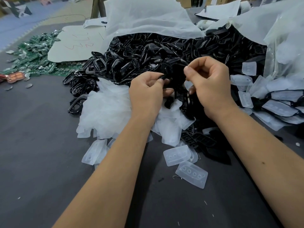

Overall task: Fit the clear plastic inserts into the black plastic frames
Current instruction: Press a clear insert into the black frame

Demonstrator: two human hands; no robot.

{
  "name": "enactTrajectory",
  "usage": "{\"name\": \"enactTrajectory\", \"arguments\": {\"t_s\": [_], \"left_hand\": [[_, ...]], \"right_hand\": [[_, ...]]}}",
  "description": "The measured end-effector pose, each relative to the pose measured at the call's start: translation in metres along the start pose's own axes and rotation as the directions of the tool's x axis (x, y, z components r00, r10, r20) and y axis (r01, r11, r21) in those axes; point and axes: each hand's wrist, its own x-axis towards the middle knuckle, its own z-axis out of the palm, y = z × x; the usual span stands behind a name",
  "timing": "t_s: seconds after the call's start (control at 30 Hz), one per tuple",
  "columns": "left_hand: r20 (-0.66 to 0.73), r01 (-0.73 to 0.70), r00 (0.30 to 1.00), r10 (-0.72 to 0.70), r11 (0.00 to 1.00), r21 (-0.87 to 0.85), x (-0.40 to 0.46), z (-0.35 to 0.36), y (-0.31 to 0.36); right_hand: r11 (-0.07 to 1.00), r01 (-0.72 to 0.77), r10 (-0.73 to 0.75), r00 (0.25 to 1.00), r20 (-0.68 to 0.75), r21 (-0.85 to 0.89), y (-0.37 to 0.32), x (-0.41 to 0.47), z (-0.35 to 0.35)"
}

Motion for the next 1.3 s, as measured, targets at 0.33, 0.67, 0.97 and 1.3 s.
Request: {"name": "enactTrajectory", "arguments": {"t_s": [0.33, 0.67, 0.97, 1.3], "left_hand": [[-0.025, -0.067, 0.997, 0.068, 0.996, 0.064, -0.004, 0.002, 0.003], [-0.057, -0.068, 0.996, 0.075, 0.99, 0.123, -0.007, 0.003, 0.007], [-0.109, -0.065, 0.991, 0.08, 0.989, 0.136, -0.004, 0.003, 0.004], [-0.1, -0.044, 0.993, 0.056, 0.992, 0.114, -0.002, 0.003, 0.004]], "right_hand": [[0.937, -0.148, 0.165, 0.986, -0.027, 0.316, -0.004, 0.004, -0.006], [0.998, 0.004, -0.007, 0.998, 0.064, 0.056, 0.004, 0.001, 0.0], [0.999, 0.055, -0.054, 0.994, 0.093, 0.002, 0.005, -0.002, 0.003], [0.996, 0.015, -0.008, 0.996, 0.087, -0.085, 0.004, -0.004, 0.005]]}}
